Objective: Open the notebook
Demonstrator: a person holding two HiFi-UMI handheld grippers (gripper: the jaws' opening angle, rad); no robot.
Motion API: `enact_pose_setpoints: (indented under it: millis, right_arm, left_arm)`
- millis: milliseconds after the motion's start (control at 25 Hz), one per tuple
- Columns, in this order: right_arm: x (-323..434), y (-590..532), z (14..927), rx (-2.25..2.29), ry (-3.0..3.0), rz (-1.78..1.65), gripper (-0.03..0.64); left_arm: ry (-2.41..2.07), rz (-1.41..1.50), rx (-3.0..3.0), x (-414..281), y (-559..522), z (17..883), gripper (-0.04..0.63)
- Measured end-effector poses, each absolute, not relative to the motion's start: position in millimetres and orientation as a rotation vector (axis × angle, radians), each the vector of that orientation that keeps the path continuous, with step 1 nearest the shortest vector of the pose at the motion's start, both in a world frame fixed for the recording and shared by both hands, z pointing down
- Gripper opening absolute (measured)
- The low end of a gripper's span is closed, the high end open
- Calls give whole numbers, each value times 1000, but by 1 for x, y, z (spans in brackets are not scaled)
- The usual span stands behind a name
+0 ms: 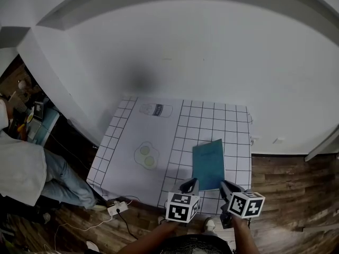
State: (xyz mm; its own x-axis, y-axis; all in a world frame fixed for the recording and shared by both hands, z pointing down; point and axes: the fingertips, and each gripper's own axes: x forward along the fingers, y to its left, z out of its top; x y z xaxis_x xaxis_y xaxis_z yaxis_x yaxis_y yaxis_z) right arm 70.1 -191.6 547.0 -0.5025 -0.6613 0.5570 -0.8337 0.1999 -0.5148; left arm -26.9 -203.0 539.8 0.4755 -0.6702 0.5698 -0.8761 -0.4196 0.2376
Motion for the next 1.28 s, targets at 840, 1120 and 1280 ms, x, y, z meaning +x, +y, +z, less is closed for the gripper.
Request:
enact_pose_setpoints:
  millis: [840,1120,1280]
  right_arm:
    - [-12,-194,492,1310,-2433,1009,31]
    - [-42,-194,491,1248,-2466,982,31]
    - [-58,-193,493,1221,-2472,968,31]
  left_arm:
    - [-1316,477,2205,-77,-212,533,11]
    - [-1331,465,2202,-95,-217,533,11]
    - [-1337,463,2203,-105,-219,533,11]
